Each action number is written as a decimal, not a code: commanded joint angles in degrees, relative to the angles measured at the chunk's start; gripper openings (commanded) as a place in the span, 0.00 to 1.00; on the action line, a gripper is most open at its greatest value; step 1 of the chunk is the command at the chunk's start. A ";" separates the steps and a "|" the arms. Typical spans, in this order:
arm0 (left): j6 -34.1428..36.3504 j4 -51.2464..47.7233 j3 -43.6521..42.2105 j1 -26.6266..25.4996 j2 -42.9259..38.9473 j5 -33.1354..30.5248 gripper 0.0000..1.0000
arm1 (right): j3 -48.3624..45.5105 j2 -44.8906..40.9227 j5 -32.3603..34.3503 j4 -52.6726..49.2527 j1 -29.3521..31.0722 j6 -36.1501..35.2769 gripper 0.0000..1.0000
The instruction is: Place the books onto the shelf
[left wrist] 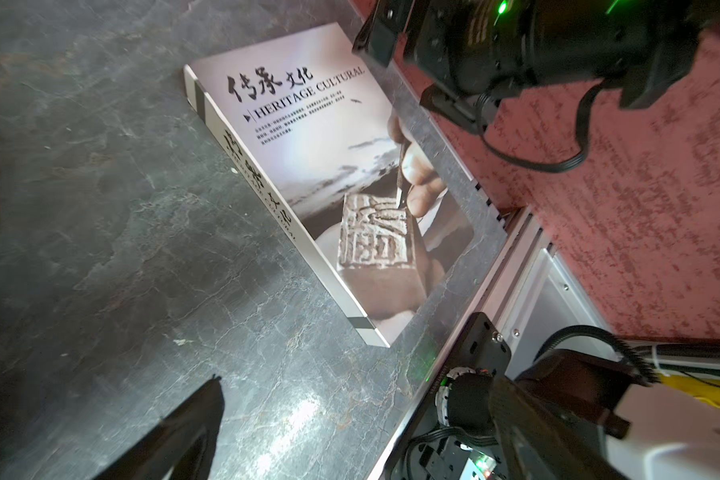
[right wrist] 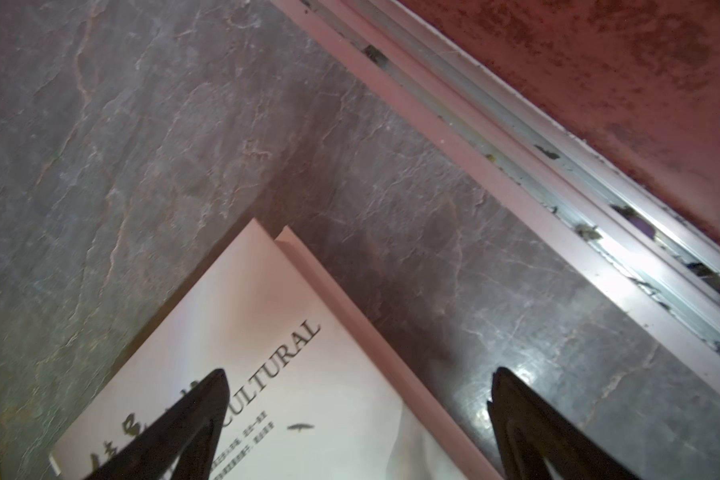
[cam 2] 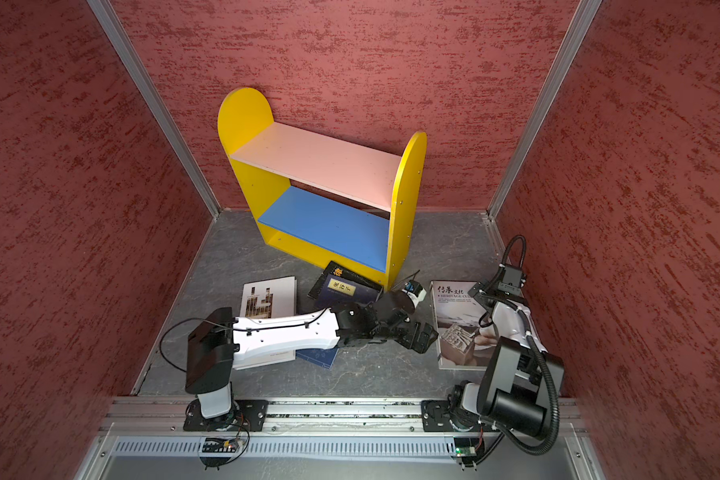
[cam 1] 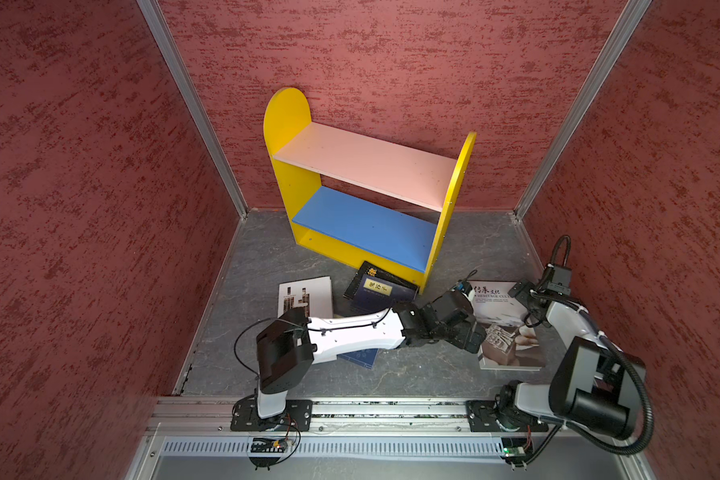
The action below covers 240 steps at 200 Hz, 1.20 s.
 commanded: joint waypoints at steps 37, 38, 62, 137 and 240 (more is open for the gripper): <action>0.49 -6.82 12.74 1.01 13.39 1.17 0.99 | 0.47 4.64 -6.69 4.85 -1.37 -0.61 0.99; 0.44 -6.94 12.98 0.98 13.63 1.16 0.99 | 0.42 4.71 -6.82 4.87 -1.42 -0.61 0.99; -0.33 -8.89 16.36 1.29 17.51 1.40 0.99 | -0.35 6.07 -10.83 4.35 -1.38 1.30 0.99; -5.10 -3.70 12.98 5.71 19.18 7.52 0.99 | -6.97 2.98 -27.68 4.89 -1.39 6.42 0.99; -13.87 -6.14 11.09 10.17 19.05 9.86 0.99 | -14.52 -5.28 -34.27 1.29 -0.37 8.82 0.99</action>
